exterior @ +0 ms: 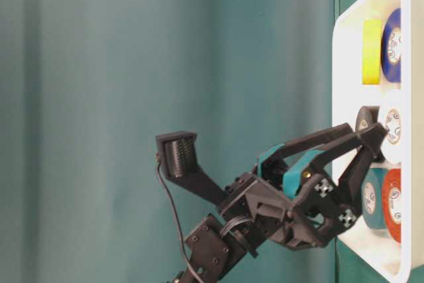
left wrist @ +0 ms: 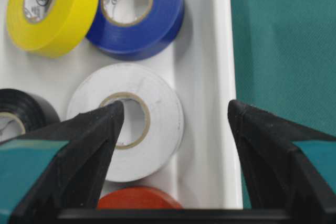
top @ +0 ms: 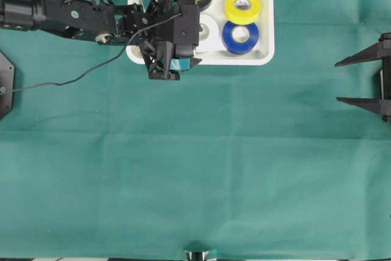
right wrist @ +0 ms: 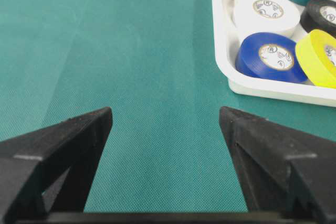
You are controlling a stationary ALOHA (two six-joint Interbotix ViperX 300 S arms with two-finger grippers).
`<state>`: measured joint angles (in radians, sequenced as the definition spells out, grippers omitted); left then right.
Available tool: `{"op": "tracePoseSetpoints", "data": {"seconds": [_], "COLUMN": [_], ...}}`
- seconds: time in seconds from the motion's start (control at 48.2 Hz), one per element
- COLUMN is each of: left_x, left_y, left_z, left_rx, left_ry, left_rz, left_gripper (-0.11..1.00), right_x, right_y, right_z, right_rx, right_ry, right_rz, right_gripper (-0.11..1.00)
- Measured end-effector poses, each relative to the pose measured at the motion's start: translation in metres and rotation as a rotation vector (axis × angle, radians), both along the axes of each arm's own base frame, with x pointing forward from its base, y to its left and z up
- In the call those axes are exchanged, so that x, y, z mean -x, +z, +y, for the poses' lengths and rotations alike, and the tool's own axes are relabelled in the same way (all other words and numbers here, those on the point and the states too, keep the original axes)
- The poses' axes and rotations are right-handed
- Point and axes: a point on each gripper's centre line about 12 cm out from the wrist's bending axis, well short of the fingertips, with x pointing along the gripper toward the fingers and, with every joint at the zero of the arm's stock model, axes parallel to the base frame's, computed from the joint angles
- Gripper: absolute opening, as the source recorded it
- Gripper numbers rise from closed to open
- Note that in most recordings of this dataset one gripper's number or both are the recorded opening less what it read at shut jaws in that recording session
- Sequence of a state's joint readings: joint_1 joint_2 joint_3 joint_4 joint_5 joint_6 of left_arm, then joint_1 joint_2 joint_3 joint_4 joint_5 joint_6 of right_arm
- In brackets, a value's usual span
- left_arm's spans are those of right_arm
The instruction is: Put the tape into the white case with the left arm.
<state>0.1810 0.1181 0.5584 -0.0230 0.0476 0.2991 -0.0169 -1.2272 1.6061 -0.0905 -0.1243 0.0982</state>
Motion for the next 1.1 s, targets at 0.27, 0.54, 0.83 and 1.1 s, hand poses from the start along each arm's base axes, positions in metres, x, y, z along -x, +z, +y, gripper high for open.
{"op": "tracePoseSetpoints", "data": {"seconds": [0.27, 0.54, 0.83, 1.1], "left_x": [0.016, 0.040, 0.064, 0.073], "left_y": [0.008, 0.017, 0.022, 0.020], "left_z": [-0.019, -0.056, -0.080, -0.087], "left_rx": [0.002, 0.004, 0.007, 0.008], "left_ry": [-0.037, -0.124, -0.185, -0.206], "left_rz": [-0.007, -0.019, -0.039, -0.041], "left_gripper": [0.79, 0.79, 0.79, 0.79], "right_x": [0.000, 0.000, 0.000, 0.000], "right_y": [0.000, 0.000, 0.000, 0.000], "right_z": [0.000, 0.000, 0.000, 0.000], "right_rx": [-0.001, 0.000, -0.001, 0.000], "right_ry": [-0.001, 0.000, -0.001, 0.000], "right_rz": [0.000, 0.000, 0.000, 0.000], "right_gripper": [0.86, 0.86, 0.86, 0.86]}}
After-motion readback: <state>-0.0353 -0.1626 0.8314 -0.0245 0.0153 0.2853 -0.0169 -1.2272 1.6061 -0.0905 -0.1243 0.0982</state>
